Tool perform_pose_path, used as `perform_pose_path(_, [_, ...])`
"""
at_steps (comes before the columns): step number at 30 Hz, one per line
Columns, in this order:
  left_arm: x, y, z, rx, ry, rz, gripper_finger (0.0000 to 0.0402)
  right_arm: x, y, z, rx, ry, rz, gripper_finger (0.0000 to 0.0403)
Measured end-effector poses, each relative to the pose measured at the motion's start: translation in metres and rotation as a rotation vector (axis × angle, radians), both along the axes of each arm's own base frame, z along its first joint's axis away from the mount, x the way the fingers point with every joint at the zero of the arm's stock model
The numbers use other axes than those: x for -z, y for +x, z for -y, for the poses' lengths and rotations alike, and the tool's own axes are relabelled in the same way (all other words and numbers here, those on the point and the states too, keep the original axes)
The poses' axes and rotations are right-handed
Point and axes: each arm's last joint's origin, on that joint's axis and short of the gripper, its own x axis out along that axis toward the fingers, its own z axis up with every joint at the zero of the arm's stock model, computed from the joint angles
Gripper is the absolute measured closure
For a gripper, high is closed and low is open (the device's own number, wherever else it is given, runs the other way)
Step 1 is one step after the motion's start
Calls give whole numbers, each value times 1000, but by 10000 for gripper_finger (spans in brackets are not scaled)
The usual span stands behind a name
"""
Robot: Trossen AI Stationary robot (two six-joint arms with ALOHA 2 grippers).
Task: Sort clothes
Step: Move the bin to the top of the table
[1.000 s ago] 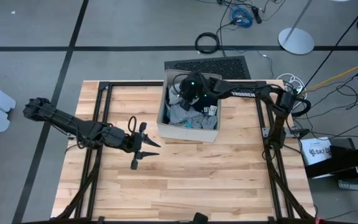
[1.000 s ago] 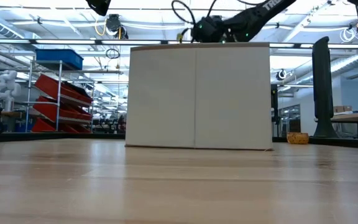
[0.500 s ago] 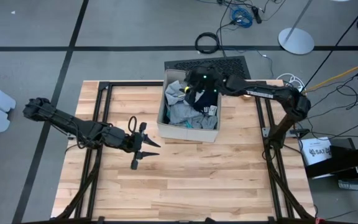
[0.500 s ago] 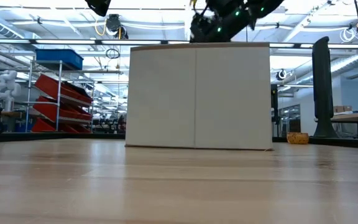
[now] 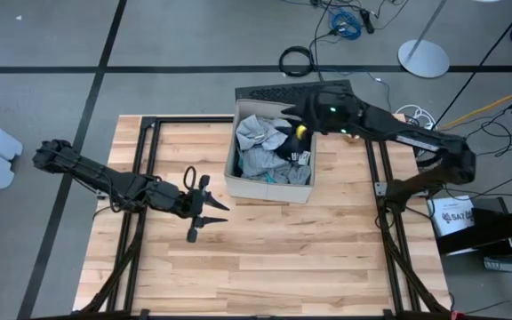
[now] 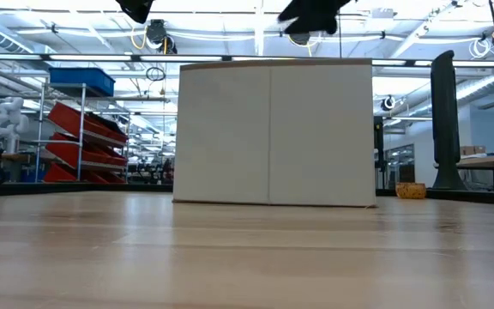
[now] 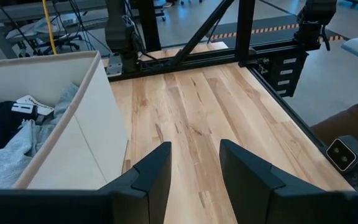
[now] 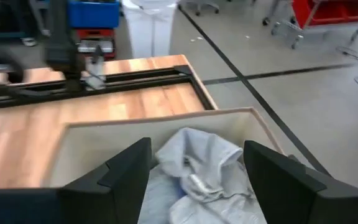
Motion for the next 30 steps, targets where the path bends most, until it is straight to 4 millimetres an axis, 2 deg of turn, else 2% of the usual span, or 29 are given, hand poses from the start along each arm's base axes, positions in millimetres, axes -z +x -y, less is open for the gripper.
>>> perform_pose_path(6, [0,0,0,0,0,0,256,-15,-26,-41,-108,24,-24,169])
perform_pose_path(15, [0,0,0,0,0,0,256,-6,-39,-91,-243,121,-173,196])
perform_pose_path(21, [0,0,0,0,-1,1,256,17,-40,-122,-294,163,-290,257])
perform_pose_path(27, [0,0,0,0,-1,1,256,49,-44,-150,-341,201,-396,378])
perform_pose_path(30, [0,0,0,-1,-2,1,256,72,-47,-158,-280,173,-453,394])
